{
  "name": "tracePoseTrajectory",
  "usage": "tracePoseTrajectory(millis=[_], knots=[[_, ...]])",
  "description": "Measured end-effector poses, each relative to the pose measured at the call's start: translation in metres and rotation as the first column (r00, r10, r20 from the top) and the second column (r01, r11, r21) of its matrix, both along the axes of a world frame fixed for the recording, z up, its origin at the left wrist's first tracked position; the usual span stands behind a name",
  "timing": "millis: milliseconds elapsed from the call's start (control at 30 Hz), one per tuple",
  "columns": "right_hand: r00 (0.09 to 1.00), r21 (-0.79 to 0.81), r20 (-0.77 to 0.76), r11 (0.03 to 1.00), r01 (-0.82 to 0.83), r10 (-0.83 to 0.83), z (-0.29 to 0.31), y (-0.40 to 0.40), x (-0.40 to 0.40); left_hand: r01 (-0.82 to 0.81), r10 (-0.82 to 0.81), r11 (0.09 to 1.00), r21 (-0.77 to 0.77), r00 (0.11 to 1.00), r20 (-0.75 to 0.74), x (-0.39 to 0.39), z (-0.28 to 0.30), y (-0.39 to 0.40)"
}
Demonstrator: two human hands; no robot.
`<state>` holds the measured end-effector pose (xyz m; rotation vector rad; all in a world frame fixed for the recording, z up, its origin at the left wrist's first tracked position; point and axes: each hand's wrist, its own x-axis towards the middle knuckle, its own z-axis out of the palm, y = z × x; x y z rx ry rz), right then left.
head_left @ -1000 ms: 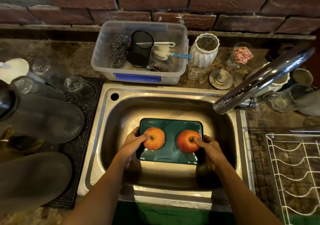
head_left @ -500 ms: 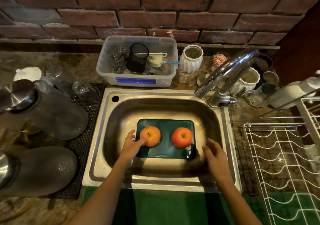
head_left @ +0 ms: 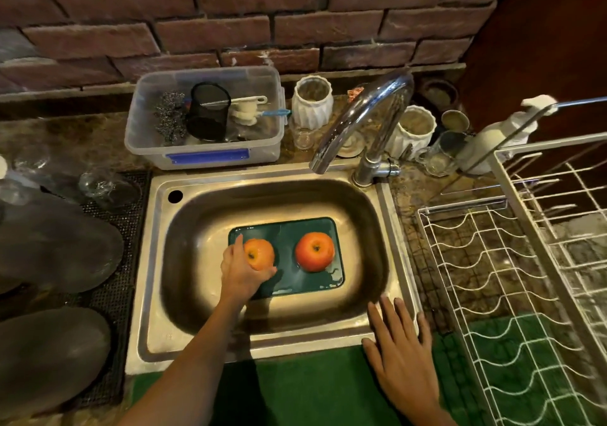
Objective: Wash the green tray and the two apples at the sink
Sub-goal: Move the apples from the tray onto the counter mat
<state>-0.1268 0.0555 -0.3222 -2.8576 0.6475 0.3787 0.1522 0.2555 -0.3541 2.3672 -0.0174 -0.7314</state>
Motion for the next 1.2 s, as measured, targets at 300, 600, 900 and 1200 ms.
tracePoseTrajectory(millis=[300,600,900,1200], knots=[[1.0,-0.024,-0.004,1.0,-0.01,0.01,-0.003,-0.001,-0.002,-0.04,0.036,0.996,0.076,0.998,0.052,0.001,-0.01,-0.013],[0.998,0.016,-0.057,1.0,0.026,-0.025,0.009,0.002,0.005,-0.096,0.093,0.995,0.018,0.989,0.117,-0.002,0.02,0.0],[0.99,-0.05,-0.122,0.997,0.065,-0.071,0.01,0.005,0.011,-0.351,0.375,0.926,-0.137,0.899,0.226,-0.057,0.091,0.077],[0.987,-0.059,-0.119,0.993,0.098,-0.104,0.025,0.016,0.014,-0.589,0.576,0.808,-0.034,0.776,0.256,-0.124,0.111,0.168]])
